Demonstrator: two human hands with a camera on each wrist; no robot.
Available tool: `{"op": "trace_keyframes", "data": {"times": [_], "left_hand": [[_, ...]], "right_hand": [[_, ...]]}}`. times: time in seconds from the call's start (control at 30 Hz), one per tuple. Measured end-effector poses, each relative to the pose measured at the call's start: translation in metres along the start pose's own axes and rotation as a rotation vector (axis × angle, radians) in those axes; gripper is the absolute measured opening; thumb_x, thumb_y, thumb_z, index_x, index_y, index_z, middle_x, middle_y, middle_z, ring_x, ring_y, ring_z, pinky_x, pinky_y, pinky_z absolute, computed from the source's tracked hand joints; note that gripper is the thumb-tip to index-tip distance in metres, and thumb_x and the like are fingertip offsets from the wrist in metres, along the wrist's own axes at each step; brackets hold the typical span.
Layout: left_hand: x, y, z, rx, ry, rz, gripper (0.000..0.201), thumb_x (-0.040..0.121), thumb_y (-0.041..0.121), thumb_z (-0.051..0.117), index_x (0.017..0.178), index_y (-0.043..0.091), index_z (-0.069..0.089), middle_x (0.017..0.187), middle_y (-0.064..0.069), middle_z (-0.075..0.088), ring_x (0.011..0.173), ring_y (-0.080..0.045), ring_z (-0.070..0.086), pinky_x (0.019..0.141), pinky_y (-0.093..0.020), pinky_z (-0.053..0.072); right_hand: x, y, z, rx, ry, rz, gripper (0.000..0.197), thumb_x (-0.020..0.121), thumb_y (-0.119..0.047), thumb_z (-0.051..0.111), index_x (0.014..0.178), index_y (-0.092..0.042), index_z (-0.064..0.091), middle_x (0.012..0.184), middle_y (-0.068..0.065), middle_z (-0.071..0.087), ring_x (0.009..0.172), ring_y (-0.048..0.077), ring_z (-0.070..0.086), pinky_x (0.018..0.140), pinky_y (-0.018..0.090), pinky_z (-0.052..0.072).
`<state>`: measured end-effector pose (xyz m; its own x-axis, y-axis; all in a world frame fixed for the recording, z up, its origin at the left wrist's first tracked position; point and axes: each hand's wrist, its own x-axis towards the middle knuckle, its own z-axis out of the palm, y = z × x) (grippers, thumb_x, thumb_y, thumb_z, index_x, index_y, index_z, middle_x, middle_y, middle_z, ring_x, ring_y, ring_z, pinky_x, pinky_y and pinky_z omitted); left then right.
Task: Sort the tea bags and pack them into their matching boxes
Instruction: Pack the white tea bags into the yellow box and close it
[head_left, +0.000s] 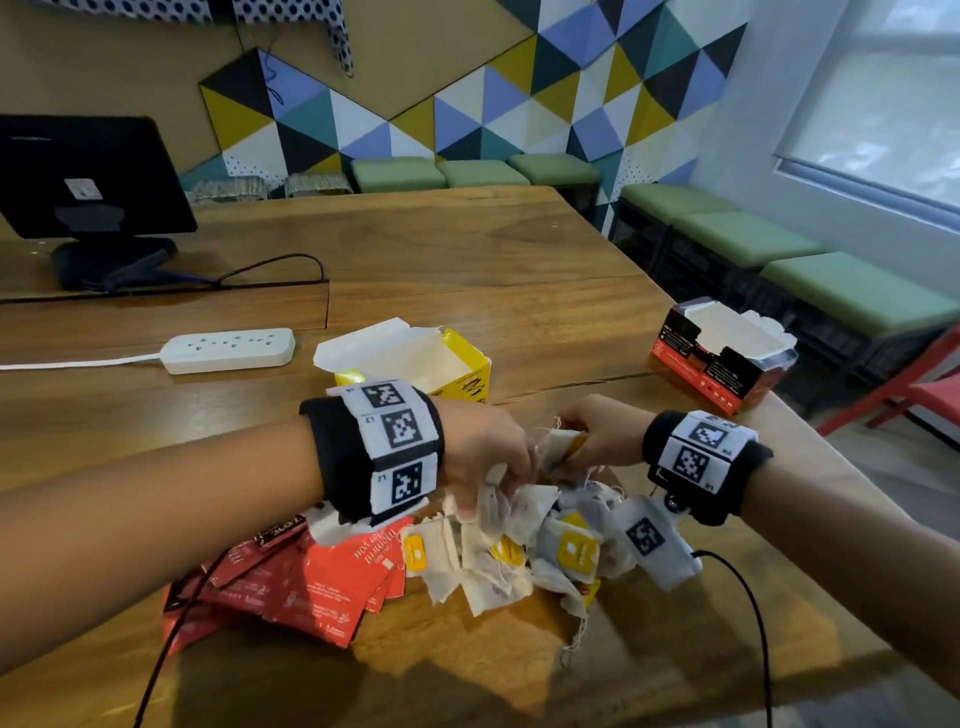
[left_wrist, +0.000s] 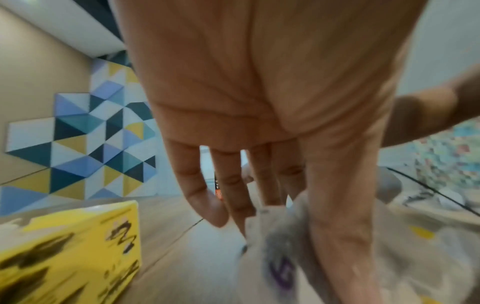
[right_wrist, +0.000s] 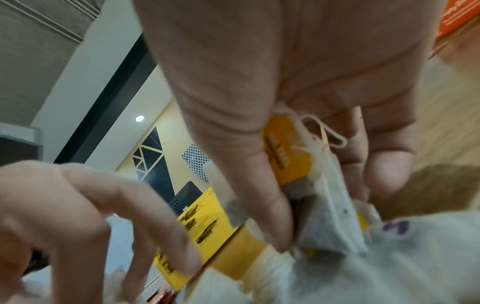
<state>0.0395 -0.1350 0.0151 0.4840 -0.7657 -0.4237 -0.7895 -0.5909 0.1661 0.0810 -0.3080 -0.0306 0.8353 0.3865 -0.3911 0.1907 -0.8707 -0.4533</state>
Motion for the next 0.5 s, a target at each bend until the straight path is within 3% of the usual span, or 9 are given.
{"op": "trace_keyframes", "data": {"times": [0.07, 0.13, 0.23, 0.33, 0.4, 0.5], "left_hand": [[0.007, 0.003, 0.004, 0.111, -0.067, 0.039, 0.042, 0.073, 0.01, 0.073, 0.114, 0.007, 0.063, 0.127, -0.008, 0.059, 0.114, -0.024, 0.055, 0.08, -0.019, 0.035], [0.011, 0.006, 0.01, 0.189, -0.064, 0.051, 0.039, 0.076, 0.012, 0.07, 0.115, 0.01, 0.062, 0.121, -0.008, 0.062, 0.111, -0.024, 0.056, 0.081, -0.025, 0.038], [0.011, 0.007, 0.012, 0.219, 0.022, 0.065, 0.034, 0.079, 0.015, 0.068, 0.112, 0.011, 0.064, 0.116, -0.007, 0.061, 0.111, -0.024, 0.053, 0.086, -0.029, 0.04], [0.009, 0.011, 0.008, 0.284, 0.075, 0.106, 0.028, 0.084, 0.014, 0.061, 0.111, 0.012, 0.064, 0.117, -0.004, 0.057, 0.111, -0.02, 0.05, 0.088, -0.028, 0.039], [0.012, 0.015, 0.008, 0.365, 0.069, 0.165, 0.025, 0.086, 0.007, 0.054, 0.11, 0.009, 0.061, 0.114, -0.005, 0.056, 0.107, -0.023, 0.051, 0.087, -0.033, 0.045], [0.021, 0.021, 0.013, 0.517, 0.079, 0.23, 0.027, 0.091, 0.008, 0.047, 0.118, 0.009, 0.046, 0.106, -0.01, 0.056, 0.095, -0.028, 0.055, 0.074, -0.035, 0.047]], "right_hand": [[0.0, 0.003, -0.001, 0.007, 0.011, -0.007, 0.022, 0.074, -0.016, 0.073, 0.086, -0.013, 0.055, 0.074, -0.002, 0.059, 0.062, 0.009, 0.058, 0.053, 0.019, 0.044], [0.0, 0.005, -0.001, 0.021, 0.014, -0.013, 0.02, 0.074, -0.016, 0.074, 0.082, -0.015, 0.055, 0.074, -0.003, 0.06, 0.063, 0.01, 0.059, 0.055, 0.019, 0.046], [0.0, 0.006, -0.002, 0.035, 0.014, -0.028, 0.023, 0.074, -0.015, 0.074, 0.073, -0.021, 0.052, 0.072, -0.005, 0.059, 0.062, 0.008, 0.058, 0.055, 0.018, 0.047], [0.0, 0.007, -0.003, 0.049, 0.018, -0.031, 0.022, 0.073, -0.015, 0.074, 0.075, -0.019, 0.053, 0.071, -0.005, 0.059, 0.061, 0.008, 0.059, 0.055, 0.018, 0.048], [0.001, 0.008, -0.004, 0.06, 0.027, -0.035, 0.024, 0.073, -0.012, 0.074, 0.071, -0.021, 0.052, 0.07, -0.004, 0.059, 0.06, 0.007, 0.058, 0.053, 0.018, 0.047], [0.001, 0.008, -0.004, 0.084, 0.044, -0.047, 0.027, 0.073, -0.01, 0.074, 0.069, -0.023, 0.051, 0.07, -0.005, 0.059, 0.062, 0.007, 0.058, 0.054, 0.017, 0.046]]}}
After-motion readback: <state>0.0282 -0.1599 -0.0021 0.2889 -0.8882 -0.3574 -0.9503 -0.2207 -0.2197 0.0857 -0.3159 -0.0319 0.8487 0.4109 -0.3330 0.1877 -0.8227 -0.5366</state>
